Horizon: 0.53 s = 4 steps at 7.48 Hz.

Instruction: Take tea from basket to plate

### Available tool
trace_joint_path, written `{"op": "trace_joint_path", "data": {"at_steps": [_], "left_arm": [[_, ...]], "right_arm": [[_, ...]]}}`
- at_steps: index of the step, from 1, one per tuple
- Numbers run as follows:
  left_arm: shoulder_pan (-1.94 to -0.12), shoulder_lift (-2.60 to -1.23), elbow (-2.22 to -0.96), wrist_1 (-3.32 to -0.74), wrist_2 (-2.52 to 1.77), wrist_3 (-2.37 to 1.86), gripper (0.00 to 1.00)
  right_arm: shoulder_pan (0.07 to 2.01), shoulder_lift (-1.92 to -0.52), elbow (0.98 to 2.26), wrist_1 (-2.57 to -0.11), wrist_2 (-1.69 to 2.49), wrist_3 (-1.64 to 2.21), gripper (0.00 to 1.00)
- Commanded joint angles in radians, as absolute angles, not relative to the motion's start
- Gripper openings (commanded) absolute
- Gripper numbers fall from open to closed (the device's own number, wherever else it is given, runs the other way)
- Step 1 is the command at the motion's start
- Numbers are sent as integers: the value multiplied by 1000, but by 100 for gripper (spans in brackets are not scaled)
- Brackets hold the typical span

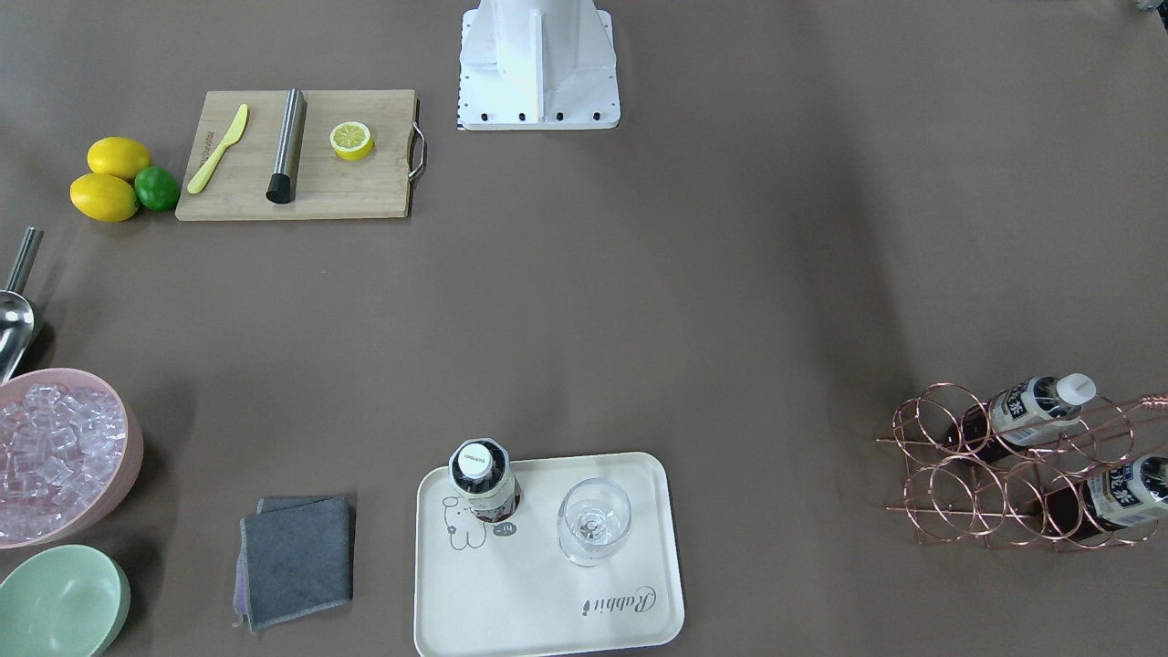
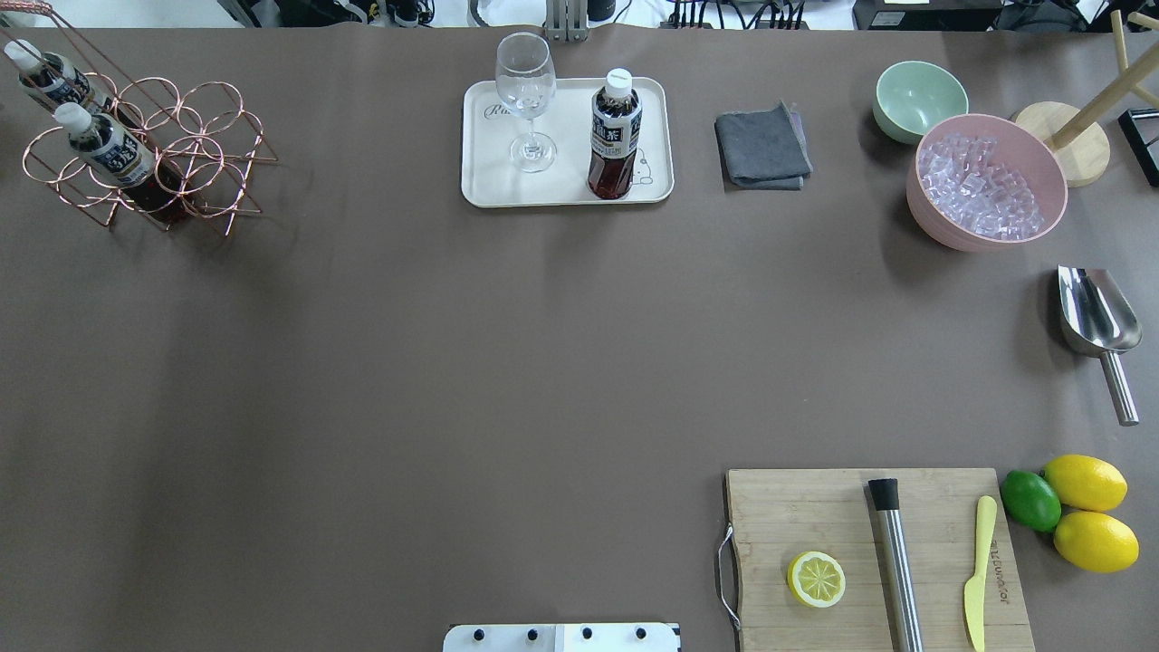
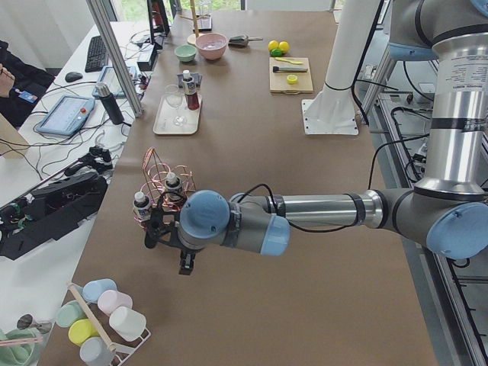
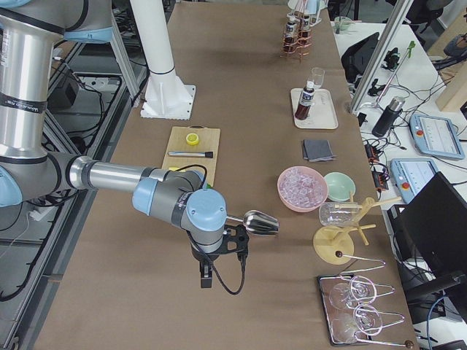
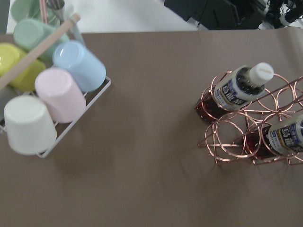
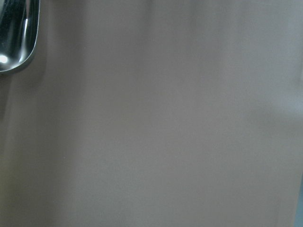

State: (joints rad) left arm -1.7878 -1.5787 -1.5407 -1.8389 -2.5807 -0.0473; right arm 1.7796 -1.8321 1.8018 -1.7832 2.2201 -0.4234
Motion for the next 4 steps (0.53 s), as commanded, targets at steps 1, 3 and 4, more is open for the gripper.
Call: {"op": "trace_joint_path", "data": {"at_steps": [1,3,4], "left_arm": [[-1775,-1499,-1519,-1836,-2608,-51,99],[-1651,-1517,-1584,-1742,-2485,-64,99],[-1611,-1596,-1633,-1617,-2409,-74,99]], "right_arm": [[1782,-1833,1799,-1775,2223,-423,100],[1782,-1832,1798,-1775,2221,-423,100],[1782,-1832,1798,-1775,2223,-422,100]]}}
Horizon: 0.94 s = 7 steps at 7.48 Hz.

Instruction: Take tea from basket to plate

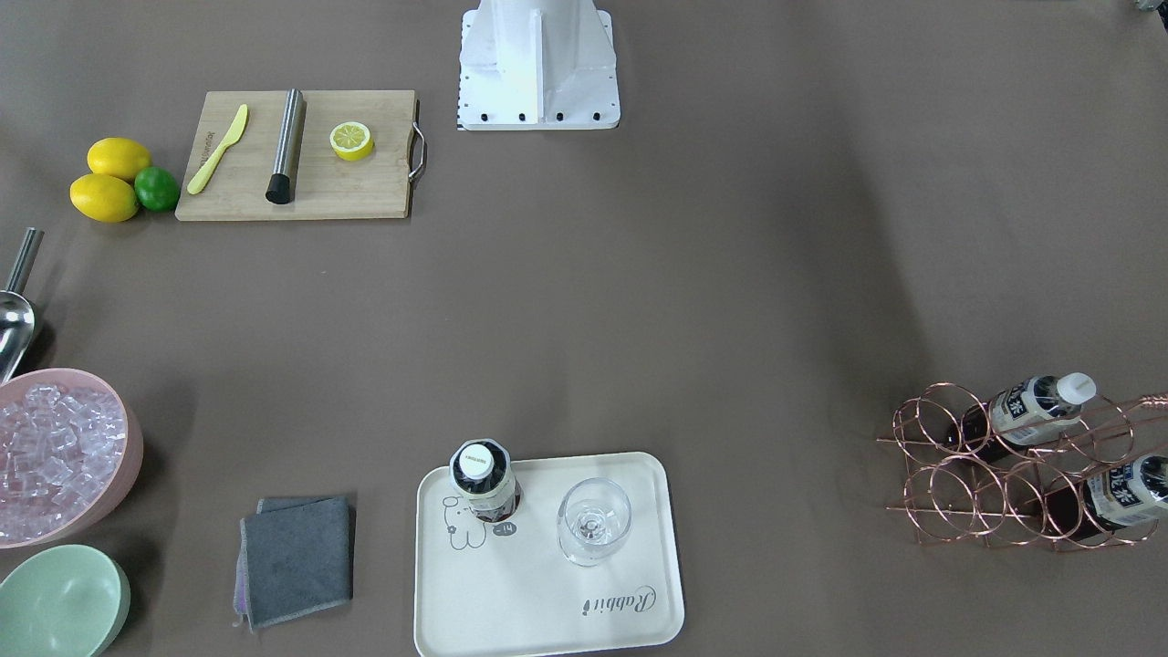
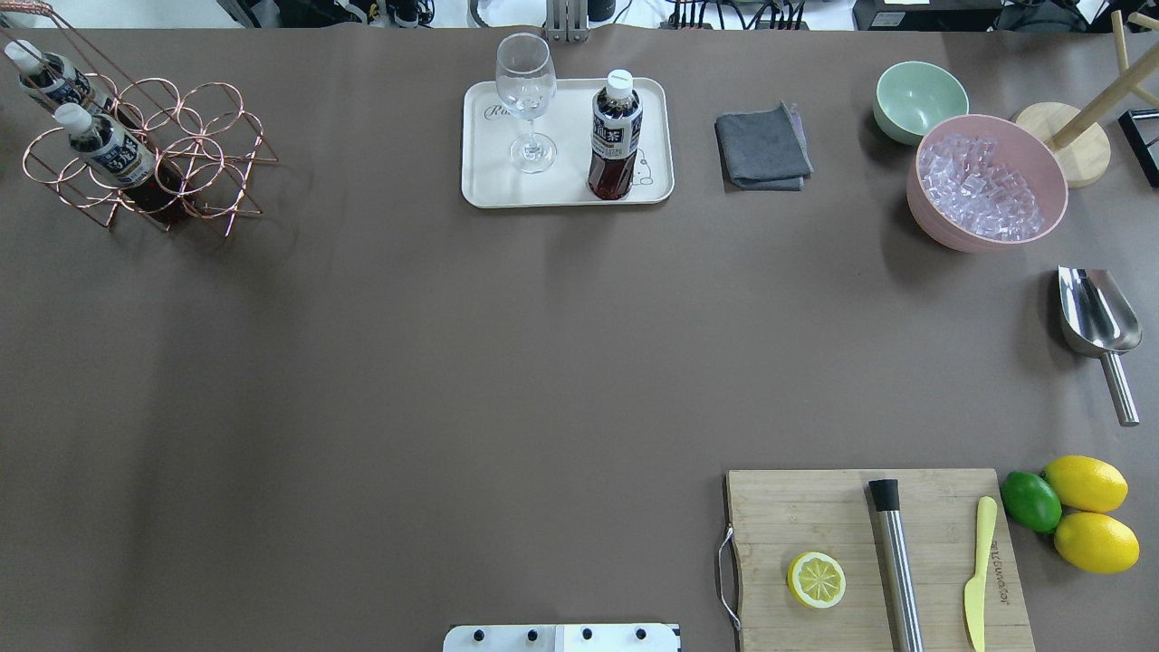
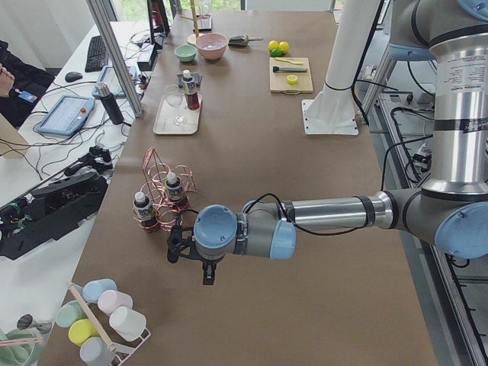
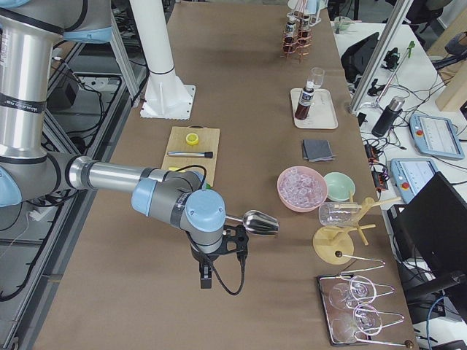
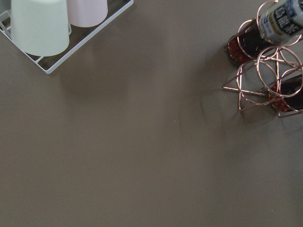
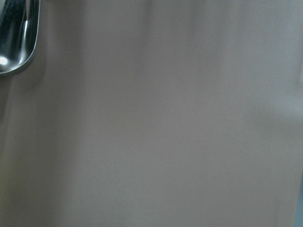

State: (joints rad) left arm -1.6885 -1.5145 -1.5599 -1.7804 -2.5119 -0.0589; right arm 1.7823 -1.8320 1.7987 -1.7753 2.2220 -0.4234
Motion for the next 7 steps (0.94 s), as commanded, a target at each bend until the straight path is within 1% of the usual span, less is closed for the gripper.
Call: {"op": "trace_joint_path", "data": {"at_steps": [1,2,3,5,7], "left_arm": [[-1558,-1729,-1664,-1359,-2372,-72,99],[-1525,-1820,-1658,-1224,-2302,-61,99],[-1514,-1821,-1664,-1229,-2239,-58,99],[-1516,-1795,-1657,-1239,-2246,-60,99],[-1517,-1775,-1623,-1273,-2249,-60,99]], "right_arm": [[1782,-1832,1799,-1775,2223,-422,100],[1782,-1832,1799,-1775,2223,-422,100],[1782,-1832,1799,-1775,2223,-423,100],[1782,-1832,1799,-1775,2223,-422,100],[1782,-1832,1799,-1775,2223,-423,100]]}}
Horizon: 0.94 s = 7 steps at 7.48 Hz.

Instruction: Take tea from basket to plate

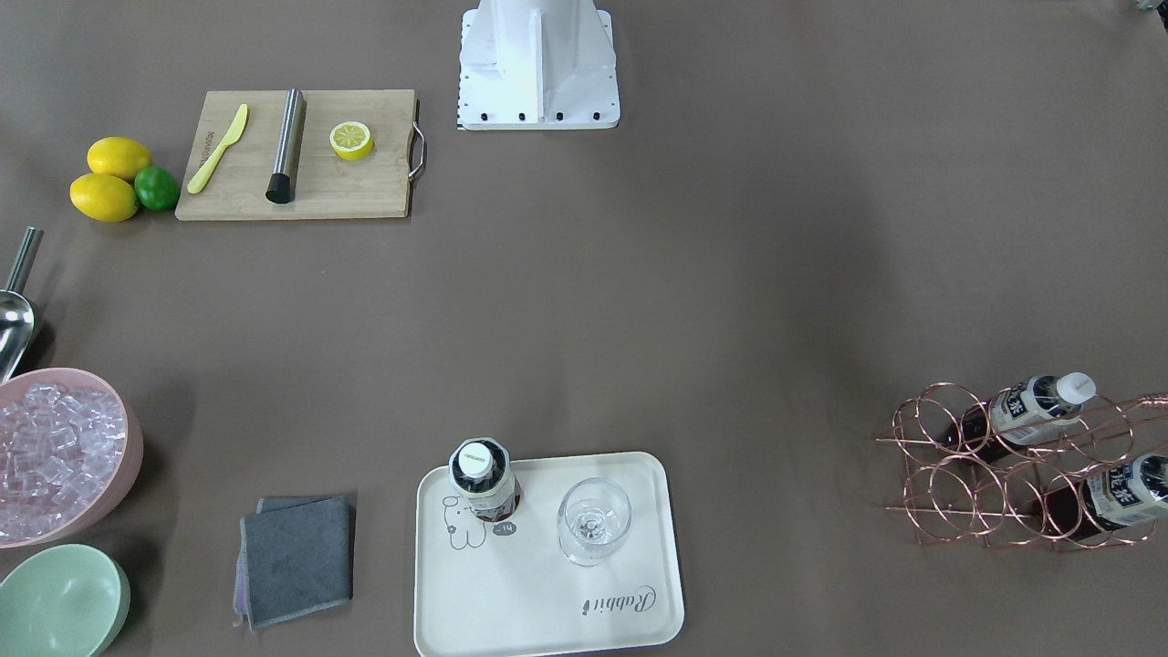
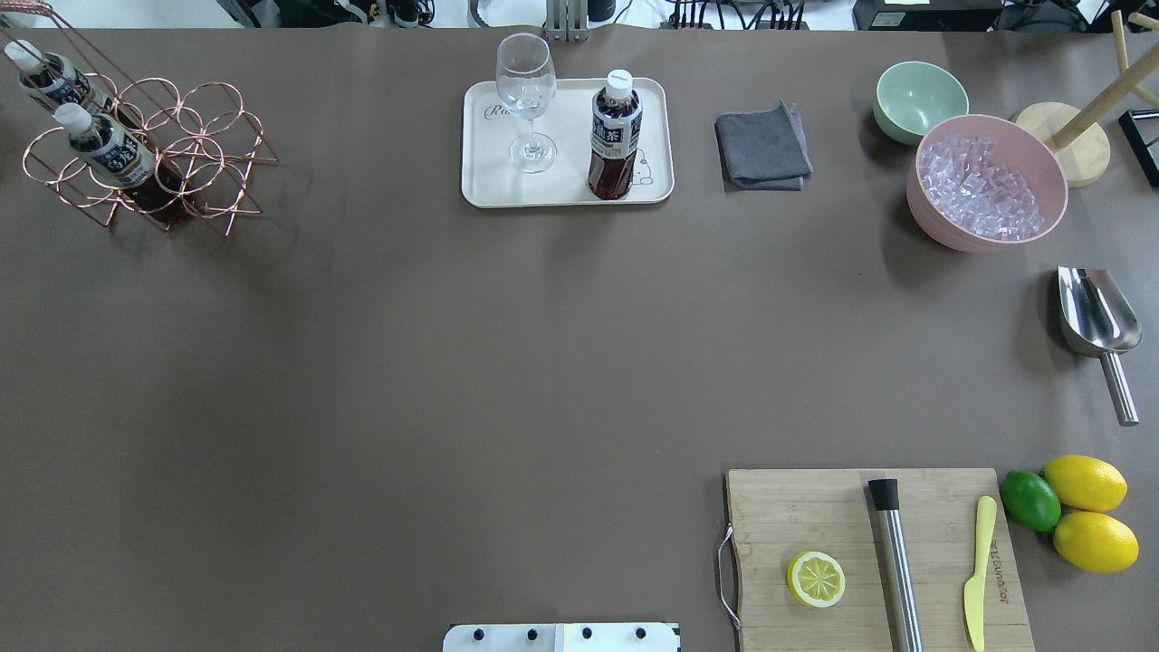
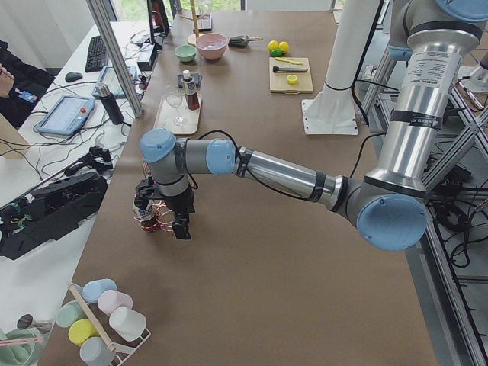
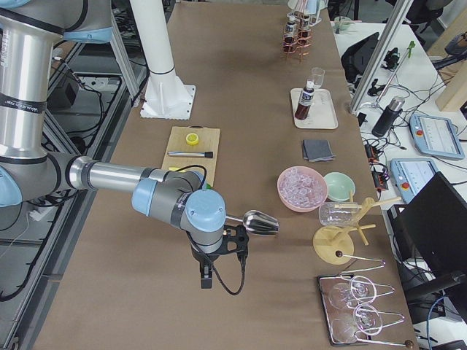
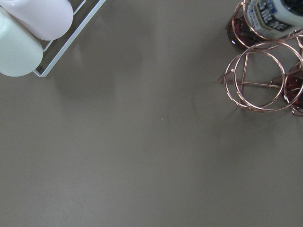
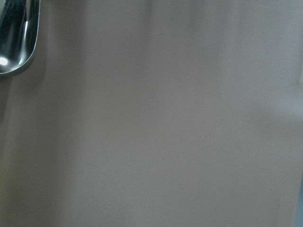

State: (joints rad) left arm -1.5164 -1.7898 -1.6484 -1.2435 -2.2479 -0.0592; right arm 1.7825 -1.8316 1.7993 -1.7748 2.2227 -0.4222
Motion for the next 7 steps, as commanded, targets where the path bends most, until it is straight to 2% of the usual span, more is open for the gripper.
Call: {"op": "trace_joint_path", "data": {"at_steps": [1,4,7], "left_arm": [[-1522,-1767,-1618,-1273,-2287,-60,99],[-1528,-1658,-1620,-1394,-2325,-60,99],[-1528,-1643,-1620,-1401,-2324,-67,99]], "right_arm": [[1782,-1832,1799,-1775,2223,-423,100],[1782,-1832,1798,-1775,2223,-422,100],[1782,-1833,1798,-1775,2223,-422,100]]}}
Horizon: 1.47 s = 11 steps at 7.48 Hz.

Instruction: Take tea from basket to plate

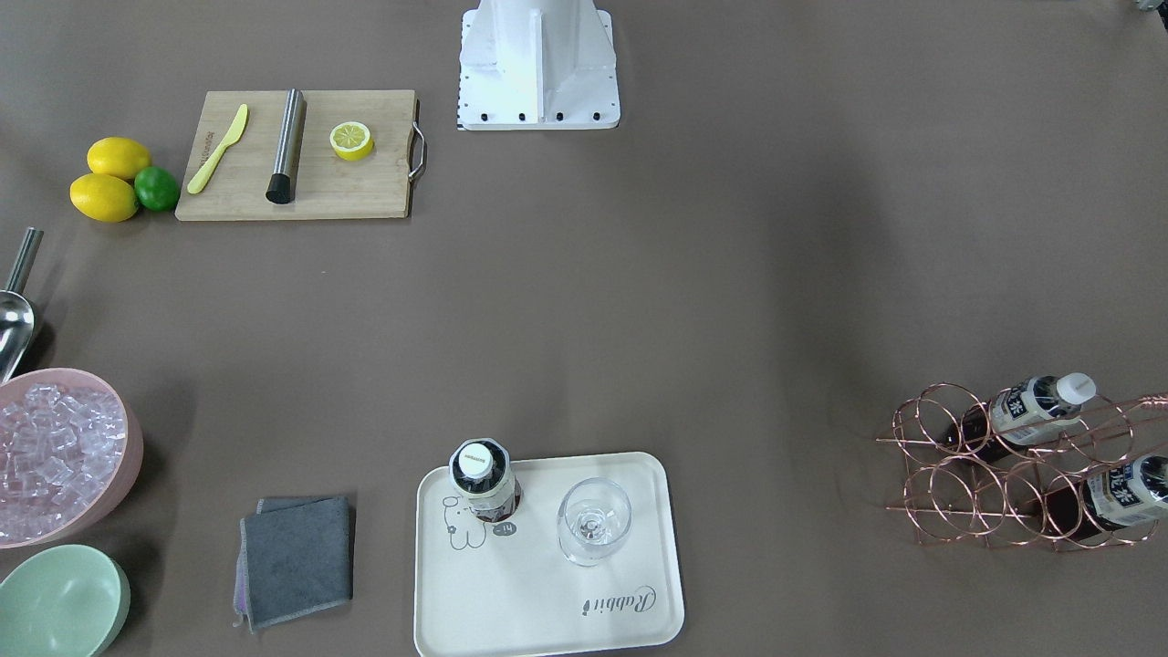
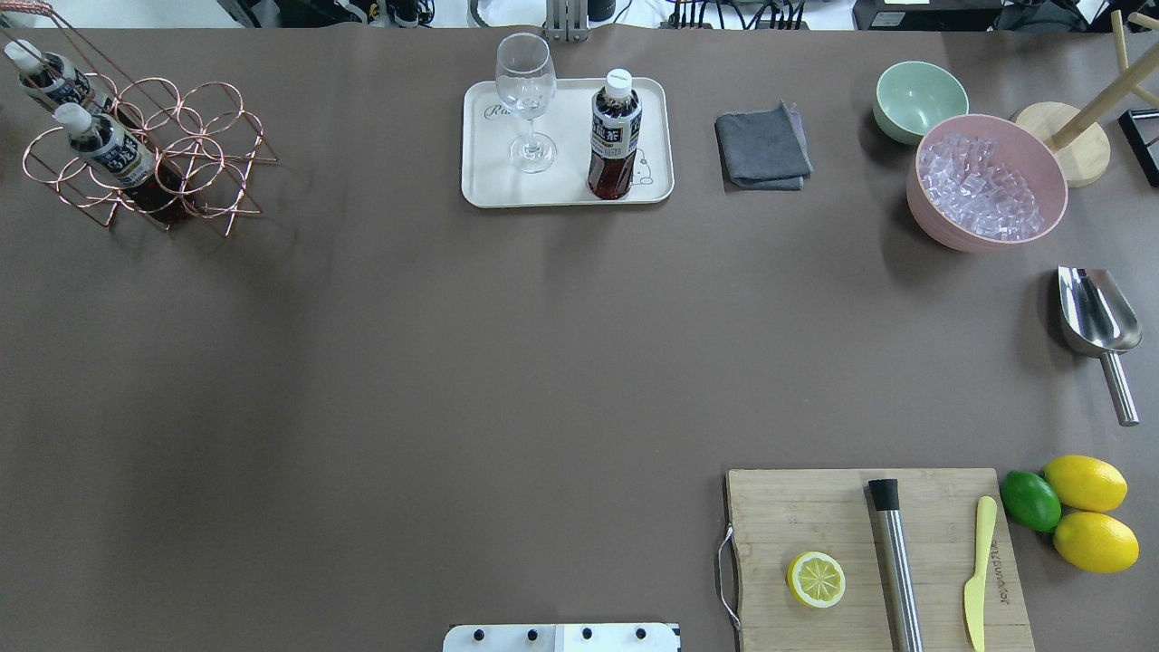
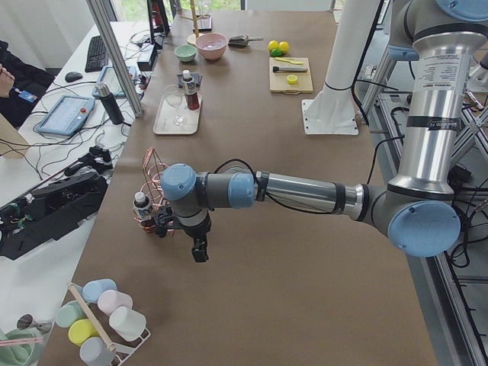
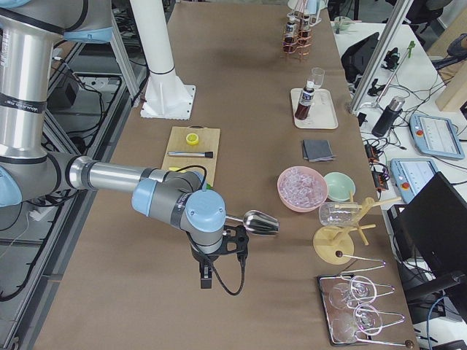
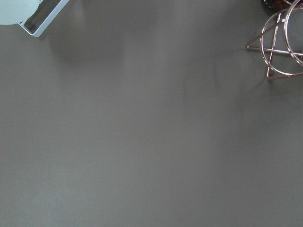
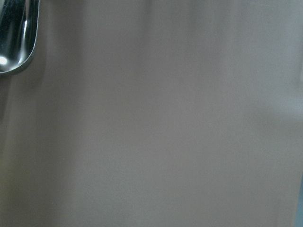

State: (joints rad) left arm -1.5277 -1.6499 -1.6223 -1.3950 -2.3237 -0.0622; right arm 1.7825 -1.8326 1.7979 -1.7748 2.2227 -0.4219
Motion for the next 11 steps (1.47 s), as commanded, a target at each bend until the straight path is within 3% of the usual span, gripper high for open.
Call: {"op": "trace_joint_path", "data": {"at_steps": [1,11], "left_arm": [[-1528,-1641,-1620,-1401,-2324,-63,99],[-1528,-1643,-1621,-1401,-2324,-64,99]], "right_arm": [[1782,-1833,1796,-1775,2223,-422,100],[1782,-1833,1766,-1773,2221,-423,100]]}}
